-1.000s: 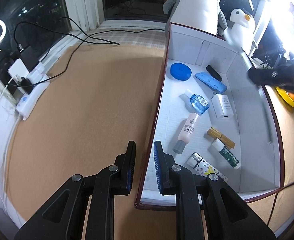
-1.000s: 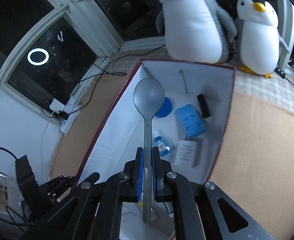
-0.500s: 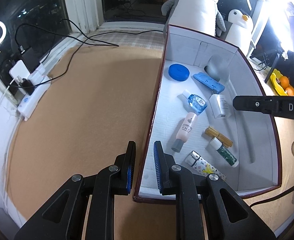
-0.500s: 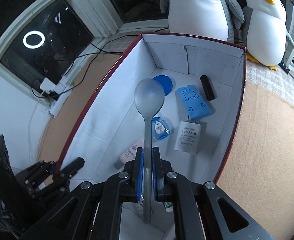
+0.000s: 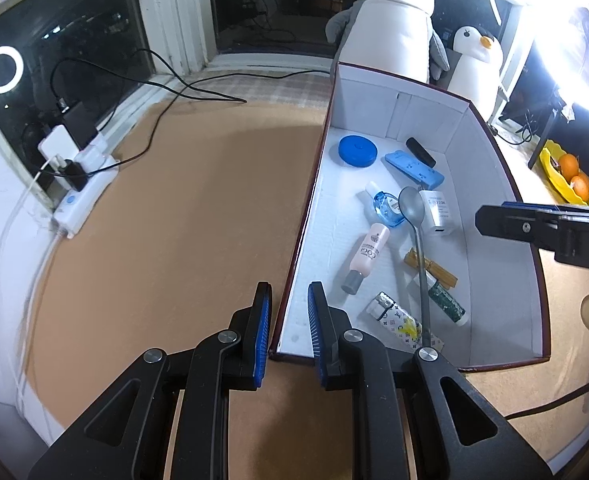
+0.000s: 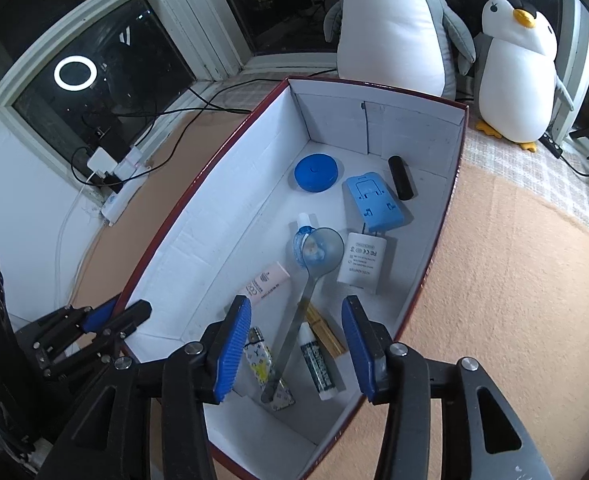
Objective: Organize rigid objects
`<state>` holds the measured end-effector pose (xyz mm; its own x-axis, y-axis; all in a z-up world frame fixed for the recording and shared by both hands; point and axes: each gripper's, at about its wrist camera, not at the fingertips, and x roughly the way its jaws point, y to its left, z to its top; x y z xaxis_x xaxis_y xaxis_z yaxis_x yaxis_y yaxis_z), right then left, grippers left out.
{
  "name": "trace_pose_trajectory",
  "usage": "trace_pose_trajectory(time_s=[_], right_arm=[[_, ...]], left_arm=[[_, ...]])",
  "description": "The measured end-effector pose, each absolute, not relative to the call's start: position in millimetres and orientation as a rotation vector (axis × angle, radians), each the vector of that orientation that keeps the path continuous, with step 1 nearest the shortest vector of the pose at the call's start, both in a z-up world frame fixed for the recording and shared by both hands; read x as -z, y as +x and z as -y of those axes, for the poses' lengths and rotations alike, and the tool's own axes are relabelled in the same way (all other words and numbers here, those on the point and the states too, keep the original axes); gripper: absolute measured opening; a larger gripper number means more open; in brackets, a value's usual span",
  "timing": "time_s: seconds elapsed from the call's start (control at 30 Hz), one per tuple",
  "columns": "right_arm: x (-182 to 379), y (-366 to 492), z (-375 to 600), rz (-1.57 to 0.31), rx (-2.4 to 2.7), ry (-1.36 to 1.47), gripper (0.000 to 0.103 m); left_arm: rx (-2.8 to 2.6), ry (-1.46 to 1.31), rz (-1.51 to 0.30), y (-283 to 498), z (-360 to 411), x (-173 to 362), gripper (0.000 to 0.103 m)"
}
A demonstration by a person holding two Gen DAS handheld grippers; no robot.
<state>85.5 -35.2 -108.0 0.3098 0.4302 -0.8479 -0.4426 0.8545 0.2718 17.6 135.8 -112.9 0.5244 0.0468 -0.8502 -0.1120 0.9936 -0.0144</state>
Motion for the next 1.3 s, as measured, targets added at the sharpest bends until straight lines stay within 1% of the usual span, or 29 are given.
trace_pose_trajectory(time_s=[0.07, 0.17, 0.2, 0.23, 0.3, 0.37, 0.43, 0.5, 0.6, 0.7, 0.8, 0.97, 1.1, 1.23, 1.3], right_arm=[[106.9, 81.6, 36.9, -1.112, -0.575, -0.020, 0.048], [103.4, 73.2, 39.4, -1.093, -0.560, -0.048, 0.049], [101.5, 69.4, 40.6, -1.085, -0.558, -0.054, 0.050], [99.5, 66.3, 41.9, -1.079, -0.555, -0.056, 0.051], [95.0, 59.0, 45.3, -1.063, -0.553, -0.054, 0.053], [90.8, 51.5, 49.4, -1.047, -0.535, -0.061, 0.059], [85.4, 43.2, 53.5, -1.024, -0.521, -0.070, 0.061], [79.0, 32.7, 59.3, -0.995, -0.507, -0.076, 0.061], [70.8, 20.4, 68.3, -0.961, -0.489, -0.083, 0.063], [62.0, 7.7, 78.7, -0.920, -0.466, -0.097, 0.066], [52.9, -2.9, 88.0, -0.886, -0.439, -0.109, 0.068], [36.2, -15.1, 105.5, -0.834, -0.403, -0.096, 0.072], [27.0, -24.0, 117.1, -0.792, -0.378, -0.093, 0.075], [24.0, -31.2, 125.7, -0.772, -0.369, -0.080, 0.076], [25.3, -34.1, 129.7, -0.769, -0.363, -0.074, 0.077]], left_arm=[[-0.098, -0.066, -1.011, 15.1, -135.2, 111.0, 0.017], [-0.102, -0.067, -1.009, 11.3, -134.1, 107.6, 0.017], [-0.103, -0.071, -1.010, 9.7, -134.3, 106.4, 0.019], [-0.103, -0.074, -1.010, 8.8, -134.3, 105.4, 0.024], [-0.100, -0.083, -1.007, 4.9, -133.7, 102.0, 0.026], [-0.094, -0.080, -1.002, 0.4, -131.5, 97.9, 0.027], [-0.090, -0.078, -0.996, -4.1, -128.3, 93.4, 0.033], [-0.099, -0.066, -0.979, -9.9, -124.7, 86.9, 0.036], [-0.102, -0.063, -0.968, -15.8, -119.7, 79.2, 0.038], [-0.100, -0.070, -0.957, -20.0, -116.5, 71.5, 0.038], [-0.096, -0.079, -0.934, -26.0, -112.7, 61.0, 0.048], [-0.089, -0.070, -0.888, -33.6, -103.9, 42.2, 0.050], [-0.088, -0.064, -0.841, -39.2, -98.0, 28.3, 0.060], [-0.084, -0.061, -0.825, -41.8, -91.6, 22.2, 0.061], [-0.079, -0.060, -0.818, -43.2, -87.8, 19.8, 0.064]])
